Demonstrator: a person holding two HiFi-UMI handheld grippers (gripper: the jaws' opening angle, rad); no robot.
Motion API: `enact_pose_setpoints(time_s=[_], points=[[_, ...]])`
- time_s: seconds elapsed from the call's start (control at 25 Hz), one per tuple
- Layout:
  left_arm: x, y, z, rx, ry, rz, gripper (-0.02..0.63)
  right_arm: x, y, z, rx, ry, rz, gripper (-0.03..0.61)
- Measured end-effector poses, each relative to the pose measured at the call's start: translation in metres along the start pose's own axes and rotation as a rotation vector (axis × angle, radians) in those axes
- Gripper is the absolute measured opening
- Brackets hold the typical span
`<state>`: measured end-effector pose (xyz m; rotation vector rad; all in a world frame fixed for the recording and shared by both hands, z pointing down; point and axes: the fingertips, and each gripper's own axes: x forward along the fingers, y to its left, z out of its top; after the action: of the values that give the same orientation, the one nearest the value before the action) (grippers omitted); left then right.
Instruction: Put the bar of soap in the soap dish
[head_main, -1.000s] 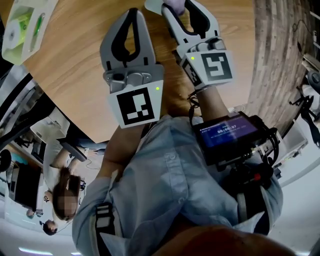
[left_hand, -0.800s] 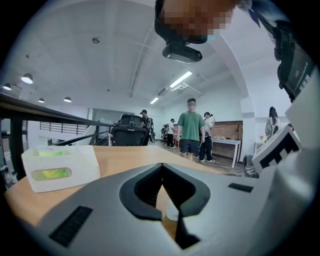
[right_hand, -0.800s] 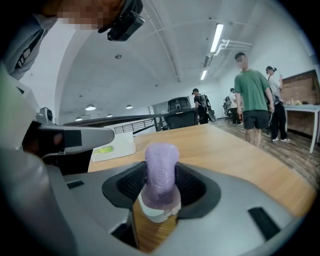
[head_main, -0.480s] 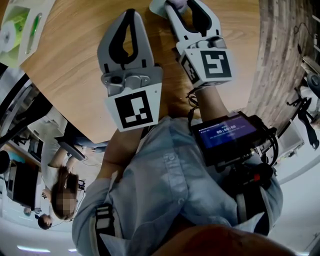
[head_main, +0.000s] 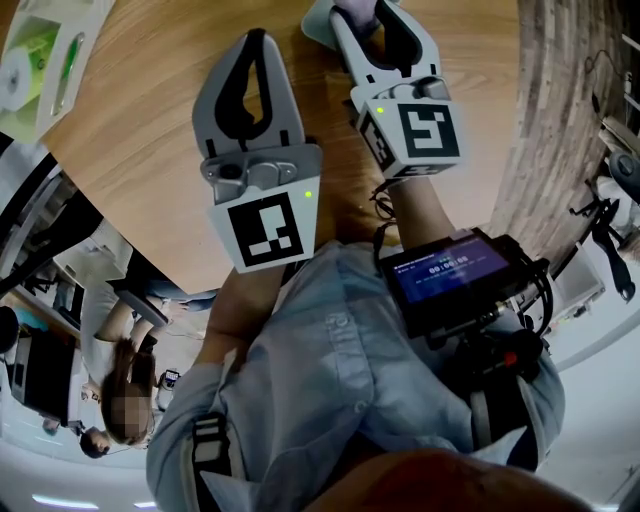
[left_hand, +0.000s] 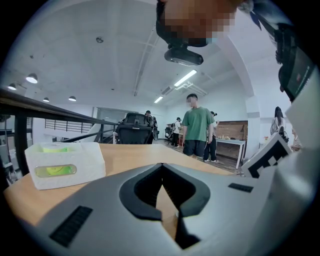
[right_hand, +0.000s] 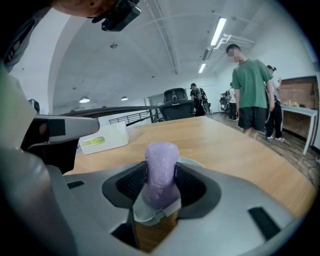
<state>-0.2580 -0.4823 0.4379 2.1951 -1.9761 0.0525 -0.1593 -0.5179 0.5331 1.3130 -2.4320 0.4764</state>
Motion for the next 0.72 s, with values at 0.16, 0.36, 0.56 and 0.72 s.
enact_pose_setpoints(time_s=[0.16, 0.36, 0.56, 0.72], points=[[-0.0008, 0.0012, 0.0026, -0.003, -0.007, 0.005, 0.008, 0.0022, 0.0016, -0.0013, -0.014, 0.004, 0.007, 0.195], [0.0009, 0.0037, 0.0056, -0.004, -0.014, 0.012, 0.008, 0.0093, 0.0041, -0.0052, -0.042, 0.015, 0.029, 0.195], [0.0013, 0.0079, 0.0062, 0.0, -0.009, 0.013, 0.008, 0.0099, 0.0054, -0.0034, -0.019, 0.017, 0.024, 0.195], [0.0036, 0.0102, 0.0028, 0.003, -0.008, 0.018, 0.008, 0.0102, 0.0077, -0.0022, -0.014, -0.009, 0.035, 0.195]])
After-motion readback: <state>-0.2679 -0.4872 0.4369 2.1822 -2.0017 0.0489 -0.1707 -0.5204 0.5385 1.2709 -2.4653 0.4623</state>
